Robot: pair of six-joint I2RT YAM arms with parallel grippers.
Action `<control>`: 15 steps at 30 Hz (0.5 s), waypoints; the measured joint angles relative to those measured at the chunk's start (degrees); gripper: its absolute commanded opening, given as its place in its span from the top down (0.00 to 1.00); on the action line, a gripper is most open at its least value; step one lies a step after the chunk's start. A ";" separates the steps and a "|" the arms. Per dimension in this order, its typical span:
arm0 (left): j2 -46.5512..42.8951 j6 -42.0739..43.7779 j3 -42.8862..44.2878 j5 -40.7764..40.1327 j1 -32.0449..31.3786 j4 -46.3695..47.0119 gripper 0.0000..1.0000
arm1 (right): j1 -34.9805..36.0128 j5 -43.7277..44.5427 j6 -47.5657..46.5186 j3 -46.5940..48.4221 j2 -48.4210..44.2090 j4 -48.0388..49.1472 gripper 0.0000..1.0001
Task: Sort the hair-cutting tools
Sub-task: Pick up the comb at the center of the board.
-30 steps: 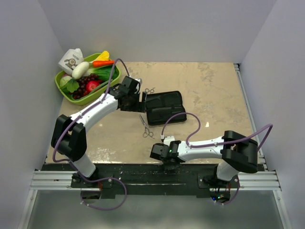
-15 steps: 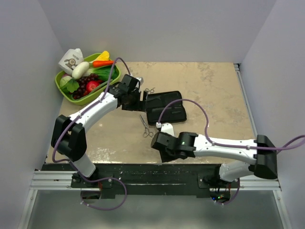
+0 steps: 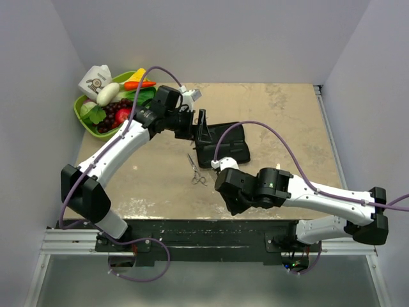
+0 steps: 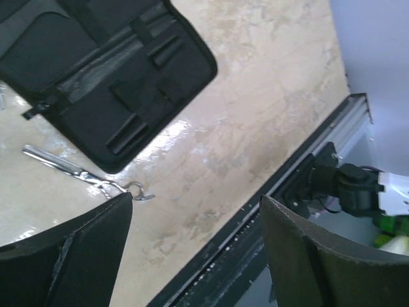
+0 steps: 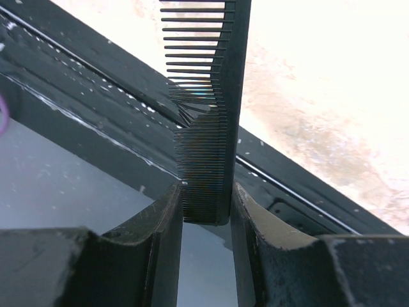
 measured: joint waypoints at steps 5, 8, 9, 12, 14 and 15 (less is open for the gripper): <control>-0.83 -1.62 0.57 6.01 0.00 -1.20 0.16 | 0.00 0.68 -2.51 0.28 -1.07 -1.42 0.77; -0.85 -2.75 0.59 9.38 0.00 -2.36 0.16 | 0.00 1.66 -3.58 0.44 -0.96 -1.40 0.77; -0.87 -2.99 0.59 10.45 0.00 -2.80 0.16 | 0.00 1.90 -4.02 0.44 -0.90 -1.38 0.77; -1.31 -3.89 0.57 13.18 0.00 -4.07 0.17 | 0.00 2.49 -5.20 0.44 -0.55 -0.81 0.78; -2.19 -4.42 0.52 14.43 0.00 -4.63 0.17 | 0.00 2.97 -5.90 0.42 -0.24 -0.11 0.78; -3.04 -4.76 0.26 15.10 0.00 -4.85 0.17 | 0.00 3.08 -6.29 0.35 -0.15 0.46 0.78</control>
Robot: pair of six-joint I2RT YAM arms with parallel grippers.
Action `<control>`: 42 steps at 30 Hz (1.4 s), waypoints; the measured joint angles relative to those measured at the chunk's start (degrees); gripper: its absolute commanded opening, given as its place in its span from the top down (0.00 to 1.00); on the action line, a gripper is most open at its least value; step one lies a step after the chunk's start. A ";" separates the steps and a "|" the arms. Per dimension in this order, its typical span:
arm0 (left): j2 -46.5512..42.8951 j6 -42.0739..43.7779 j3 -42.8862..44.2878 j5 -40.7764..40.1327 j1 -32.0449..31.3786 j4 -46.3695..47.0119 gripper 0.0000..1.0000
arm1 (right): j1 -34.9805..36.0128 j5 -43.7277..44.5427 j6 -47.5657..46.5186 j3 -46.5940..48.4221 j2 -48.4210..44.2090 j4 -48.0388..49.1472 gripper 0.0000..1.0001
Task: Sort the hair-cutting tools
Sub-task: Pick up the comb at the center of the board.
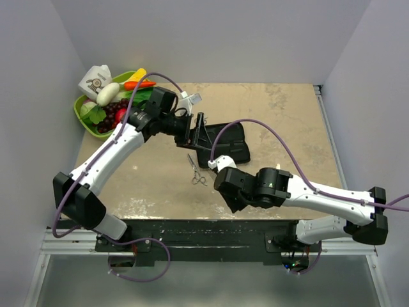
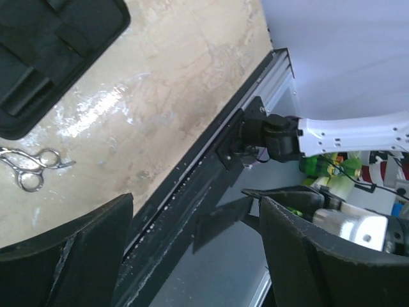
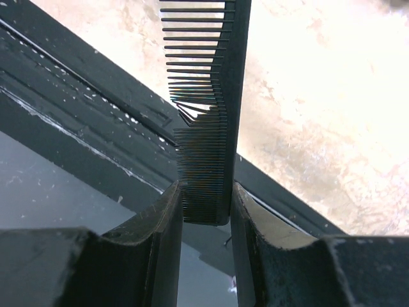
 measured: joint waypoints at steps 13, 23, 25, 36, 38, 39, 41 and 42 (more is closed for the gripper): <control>-7.78 -0.85 -6.14 4.44 0.07 -2.56 0.21 | 0.00 0.42 -4.83 0.24 3.72 4.22 0.80; -8.37 0.44 -7.23 3.69 0.50 -3.26 0.21 | 0.07 -0.04 -6.38 5.75 4.59 -0.57 0.82; -8.37 0.57 -7.23 3.69 0.50 -3.26 0.21 | 0.13 -0.02 -6.49 6.69 4.59 -1.38 0.82; -8.50 1.01 -7.82 3.54 0.50 -3.67 0.22 | 0.22 -0.07 -6.69 8.52 4.50 -3.21 0.85; -8.50 1.01 -7.82 3.69 0.46 -4.00 0.22 | 0.22 0.07 -6.67 8.81 4.44 -3.32 0.85; -8.50 1.01 -7.82 3.74 0.42 -4.42 0.21 | 0.22 0.07 -6.69 9.07 4.42 -3.28 0.85; -8.50 1.01 -7.82 3.72 0.33 -4.98 0.21 | 0.22 0.04 -6.67 9.31 4.13 -3.17 0.86; -8.50 1.01 -7.82 3.72 0.33 -5.11 0.21 | 0.22 0.04 -6.67 9.31 3.87 -3.28 0.86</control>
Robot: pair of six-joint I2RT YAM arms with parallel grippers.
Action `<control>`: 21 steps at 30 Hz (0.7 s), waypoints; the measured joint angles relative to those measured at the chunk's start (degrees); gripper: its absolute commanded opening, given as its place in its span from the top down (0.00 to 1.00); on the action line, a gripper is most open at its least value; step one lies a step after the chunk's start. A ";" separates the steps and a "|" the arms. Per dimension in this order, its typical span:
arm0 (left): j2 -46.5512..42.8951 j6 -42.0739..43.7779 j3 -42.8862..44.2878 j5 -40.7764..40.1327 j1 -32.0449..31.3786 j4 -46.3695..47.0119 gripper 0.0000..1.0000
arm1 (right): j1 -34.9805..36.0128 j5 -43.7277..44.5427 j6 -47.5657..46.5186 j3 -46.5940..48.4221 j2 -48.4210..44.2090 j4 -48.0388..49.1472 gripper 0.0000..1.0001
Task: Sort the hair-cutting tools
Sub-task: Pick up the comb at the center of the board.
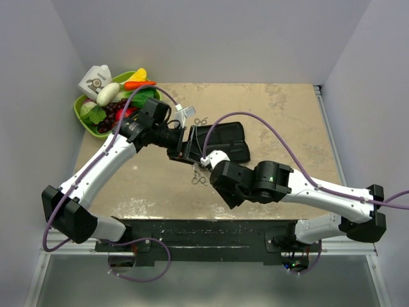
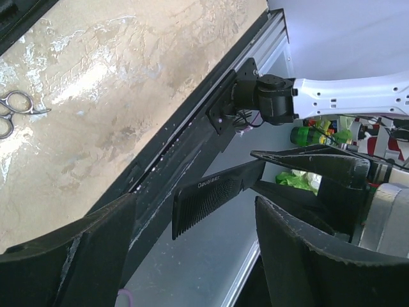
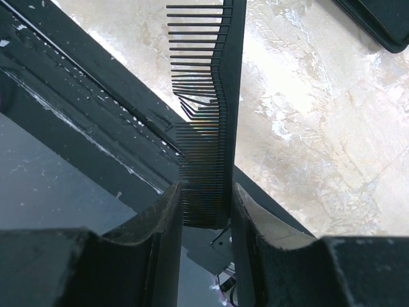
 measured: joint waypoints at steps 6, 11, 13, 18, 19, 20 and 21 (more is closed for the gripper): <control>0.00 0.00 0.00 0.00 0.00 -0.46 0.22 | 0.00 0.02 0.04 0.00 -1.73 -0.13 0.86; 0.00 0.00 0.00 0.02 0.00 -1.07 0.28 | 0.00 -0.02 0.02 -0.02 -1.84 0.70 0.87; 0.00 0.00 0.00 0.07 0.00 -1.20 0.31 | 0.00 -0.04 0.00 -0.02 -1.66 1.46 0.87; 0.00 0.00 0.00 0.68 0.00 -1.20 0.38 | 0.00 -0.11 -0.20 -0.15 -0.50 3.56 0.87; 0.00 0.00 0.00 0.85 0.00 -1.20 0.43 | 0.00 -0.13 -0.31 -0.17 -0.11 4.07 0.87; 0.00 0.00 0.02 0.98 0.00 -1.20 0.46 | 0.00 -0.13 -0.35 -0.20 -0.04 4.20 0.87; 0.00 0.02 0.02 1.14 0.00 -1.20 0.48 | 0.00 -0.17 -0.44 -0.24 0.24 4.48 0.87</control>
